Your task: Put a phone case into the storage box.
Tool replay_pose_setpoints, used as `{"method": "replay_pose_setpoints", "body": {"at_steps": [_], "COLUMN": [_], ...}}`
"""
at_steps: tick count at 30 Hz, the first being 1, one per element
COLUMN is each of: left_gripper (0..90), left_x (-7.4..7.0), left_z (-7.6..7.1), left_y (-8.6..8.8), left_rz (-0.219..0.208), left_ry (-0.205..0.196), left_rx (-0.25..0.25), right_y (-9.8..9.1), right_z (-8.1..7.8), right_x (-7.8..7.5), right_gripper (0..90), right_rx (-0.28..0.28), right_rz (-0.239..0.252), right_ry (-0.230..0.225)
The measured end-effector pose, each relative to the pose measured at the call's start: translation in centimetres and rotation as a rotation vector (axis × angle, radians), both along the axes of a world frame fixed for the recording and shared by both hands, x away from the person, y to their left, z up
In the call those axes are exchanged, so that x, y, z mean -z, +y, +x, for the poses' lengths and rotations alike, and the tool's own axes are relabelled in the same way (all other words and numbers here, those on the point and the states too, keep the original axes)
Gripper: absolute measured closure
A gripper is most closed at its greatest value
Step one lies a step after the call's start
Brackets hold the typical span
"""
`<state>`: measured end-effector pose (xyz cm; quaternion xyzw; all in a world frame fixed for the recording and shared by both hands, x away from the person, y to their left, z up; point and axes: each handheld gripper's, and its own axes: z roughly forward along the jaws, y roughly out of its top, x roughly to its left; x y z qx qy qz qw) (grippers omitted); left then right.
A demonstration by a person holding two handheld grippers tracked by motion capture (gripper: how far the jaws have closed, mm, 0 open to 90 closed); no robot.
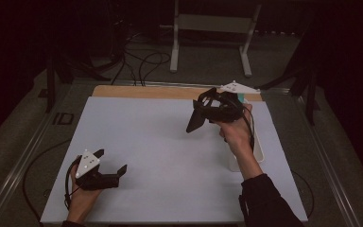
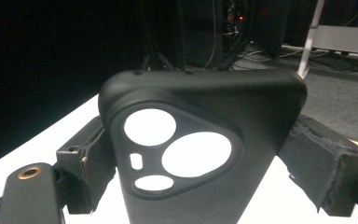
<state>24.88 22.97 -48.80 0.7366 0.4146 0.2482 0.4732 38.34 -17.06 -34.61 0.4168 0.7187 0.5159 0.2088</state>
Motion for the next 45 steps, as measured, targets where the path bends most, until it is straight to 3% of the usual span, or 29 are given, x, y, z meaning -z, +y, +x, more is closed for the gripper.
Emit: {"method": "replay_pose_setpoints", "body": {"at_steps": [13, 45], "left_gripper": [0.0, 0.0], "left_x": [0.0, 0.0], "left_z": [0.0, 0.0], "left_y": [0.0, -0.1], "left_rz": [0.000, 0.005], "left_ry": [0.000, -0.001], "left_rx": [0.001, -0.001], "right_y": [-1.1, -4.1], "right_z": [1.5, 3.4], "right_x": [-0.3, -1.2], "right_gripper": [15.4, 15.5], "right_rx": [0.049, 0.165], "right_rz": [-0.009, -0.031], "right_ry": [-0.003, -0.013]}}
